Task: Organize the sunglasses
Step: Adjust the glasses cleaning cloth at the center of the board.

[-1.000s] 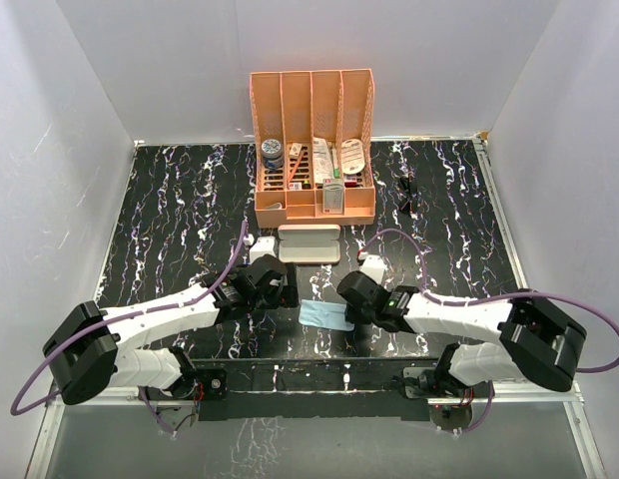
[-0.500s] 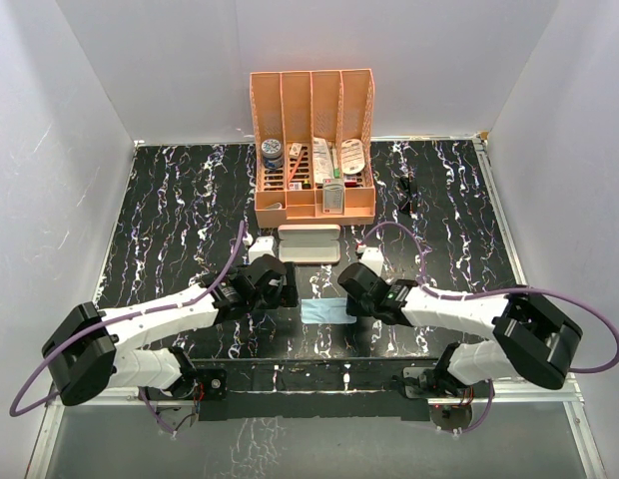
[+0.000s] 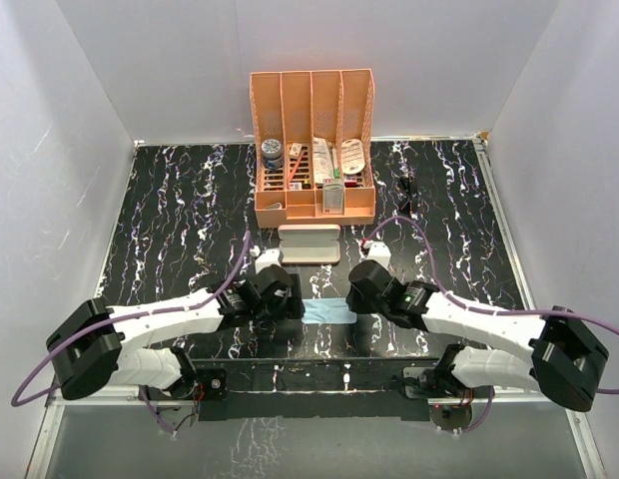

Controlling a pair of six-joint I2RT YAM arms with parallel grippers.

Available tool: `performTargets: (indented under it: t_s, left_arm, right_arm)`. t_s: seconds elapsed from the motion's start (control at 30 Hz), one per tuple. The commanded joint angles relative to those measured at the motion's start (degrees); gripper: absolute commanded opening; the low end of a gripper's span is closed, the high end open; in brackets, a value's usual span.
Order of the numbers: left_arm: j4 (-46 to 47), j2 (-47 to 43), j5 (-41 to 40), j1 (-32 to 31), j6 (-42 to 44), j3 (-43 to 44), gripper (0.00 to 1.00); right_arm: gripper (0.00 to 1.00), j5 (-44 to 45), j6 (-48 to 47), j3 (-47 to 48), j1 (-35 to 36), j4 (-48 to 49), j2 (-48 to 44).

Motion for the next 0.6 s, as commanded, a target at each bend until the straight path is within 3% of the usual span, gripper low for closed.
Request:
performTargets:
  t_s: [0.0, 0.2, 0.57]
  left_arm:
    - [-0.6, 2.7, -0.9, -4.7, -4.6, 1.7, 0.74]
    - [-0.6, 7.0, -3.4, -8.3, -10.3, 3.8, 0.66]
    - [-5.8, 13.3, -10.1, -8.9, -14.8, 10.0, 0.61]
  right_arm:
    - [0.11, 2.3, -0.5, 0.5, -0.2, -1.6, -3.6]
    - [0.11, 2.6, 0.1, -1.7, -0.2, -2.8, -7.9]
    - [0.11, 2.0, 0.4, -5.4, -0.2, -4.2, -15.8]
